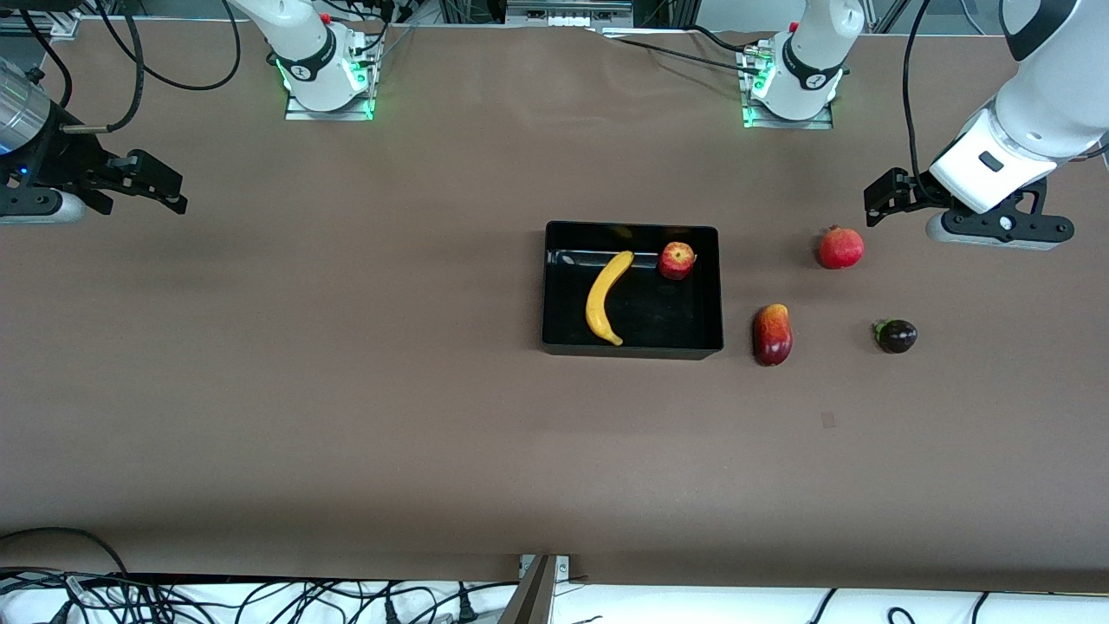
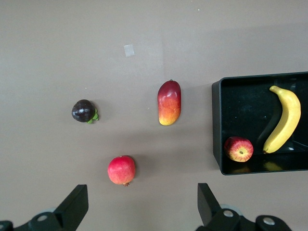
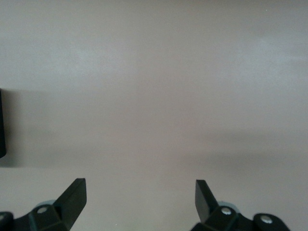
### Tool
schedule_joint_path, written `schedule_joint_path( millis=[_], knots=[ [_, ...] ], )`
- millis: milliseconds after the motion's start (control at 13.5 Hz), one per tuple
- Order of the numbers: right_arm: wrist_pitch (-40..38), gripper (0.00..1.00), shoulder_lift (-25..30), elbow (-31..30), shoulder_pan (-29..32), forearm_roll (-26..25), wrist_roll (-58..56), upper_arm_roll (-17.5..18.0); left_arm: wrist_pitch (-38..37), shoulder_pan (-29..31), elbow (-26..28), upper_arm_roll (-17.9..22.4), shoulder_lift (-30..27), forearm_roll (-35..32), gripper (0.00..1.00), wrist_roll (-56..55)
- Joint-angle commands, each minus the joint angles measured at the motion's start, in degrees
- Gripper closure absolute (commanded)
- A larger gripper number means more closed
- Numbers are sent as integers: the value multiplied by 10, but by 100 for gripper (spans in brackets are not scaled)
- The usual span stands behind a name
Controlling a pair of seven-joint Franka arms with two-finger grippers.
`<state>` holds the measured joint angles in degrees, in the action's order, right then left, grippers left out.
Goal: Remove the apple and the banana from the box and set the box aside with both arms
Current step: 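Move the left gripper over the small apple inside the black box, then lower the left gripper and grasp the small red-yellow apple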
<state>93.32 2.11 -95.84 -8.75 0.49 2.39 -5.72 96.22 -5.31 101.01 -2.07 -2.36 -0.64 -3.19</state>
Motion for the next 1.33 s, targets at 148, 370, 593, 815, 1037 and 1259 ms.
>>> schedule_joint_path(
  millis=[148,370,593,815,1037,1259],
  knots=[
    [-4,0,-3,11,0,0,1,1,-33,-8,-25,3,10,8,0,2],
    [-3,0,-3,11,0,0,1,1,-112,-11,-56,0,49,13,0,5],
    [-3,0,-3,11,0,0,1,1,-183,-46,-57,0,81,14,0,3],
    [-3,0,-3,11,-1,0,1,1,-133,-98,-57,0,130,17,0,-16],
    [-3,0,-3,11,-1,0,1,2,-26,-175,-54,0,189,19,0,-175],
    [-3,0,-3,11,-1,0,1,3,23,-229,-48,0,235,19,0,-324]
  ],
)
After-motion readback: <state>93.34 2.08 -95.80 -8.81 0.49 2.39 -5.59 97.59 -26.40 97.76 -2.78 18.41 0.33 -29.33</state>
